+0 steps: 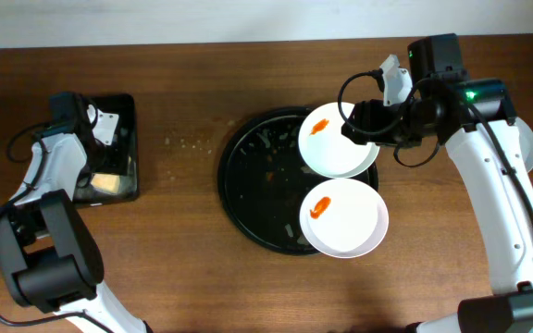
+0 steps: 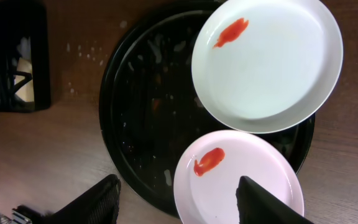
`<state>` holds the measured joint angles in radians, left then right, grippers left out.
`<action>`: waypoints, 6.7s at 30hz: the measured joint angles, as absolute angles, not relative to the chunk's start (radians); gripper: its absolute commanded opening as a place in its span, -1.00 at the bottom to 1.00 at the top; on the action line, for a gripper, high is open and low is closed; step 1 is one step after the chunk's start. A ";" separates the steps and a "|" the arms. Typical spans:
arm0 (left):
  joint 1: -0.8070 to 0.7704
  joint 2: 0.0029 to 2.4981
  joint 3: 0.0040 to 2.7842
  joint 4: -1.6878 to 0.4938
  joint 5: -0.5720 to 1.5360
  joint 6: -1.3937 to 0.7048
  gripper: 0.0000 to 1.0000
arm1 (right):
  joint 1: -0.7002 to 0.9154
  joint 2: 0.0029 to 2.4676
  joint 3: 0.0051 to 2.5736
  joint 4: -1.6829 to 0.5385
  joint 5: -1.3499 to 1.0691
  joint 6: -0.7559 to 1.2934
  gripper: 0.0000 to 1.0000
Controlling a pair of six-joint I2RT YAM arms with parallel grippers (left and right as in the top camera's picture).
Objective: Clean dirty plates on tray and stack at the side
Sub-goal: 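Rub the yellow sponge in the soapy holder with the left gripper, then lift the sponge out with the left gripper and carry it over the tray, then grasp the pink plate's rim with the right gripper and tilt it up, then scrub the pink plate's sauce smear with the sponge in the left gripper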
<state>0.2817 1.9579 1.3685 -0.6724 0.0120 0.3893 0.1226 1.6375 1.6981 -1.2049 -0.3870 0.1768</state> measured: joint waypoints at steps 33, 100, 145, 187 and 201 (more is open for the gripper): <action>0.282 1.983 1.411 -0.767 0.050 0.182 -0.99 | 0.123 1.637 1.698 -1.208 -0.387 0.177 0.22; -0.671 2.061 1.453 -0.682 0.382 -0.107 -1.00 | -0.096 1.687 1.162 -1.210 -0.259 0.327 0.05; -0.601 2.055 1.511 -0.712 0.108 -0.419 -0.99 | 0.259 1.695 0.972 -0.698 -0.331 0.656 -0.54; -0.664 2.101 1.514 -0.749 0.176 -0.403 -1.00 | 0.210 1.711 0.941 -0.592 -0.197 0.412 -0.92; -0.649 2.101 1.536 -0.838 -0.120 -0.446 -1.00 | 0.210 1.712 0.945 -0.605 -0.200 0.411 -0.92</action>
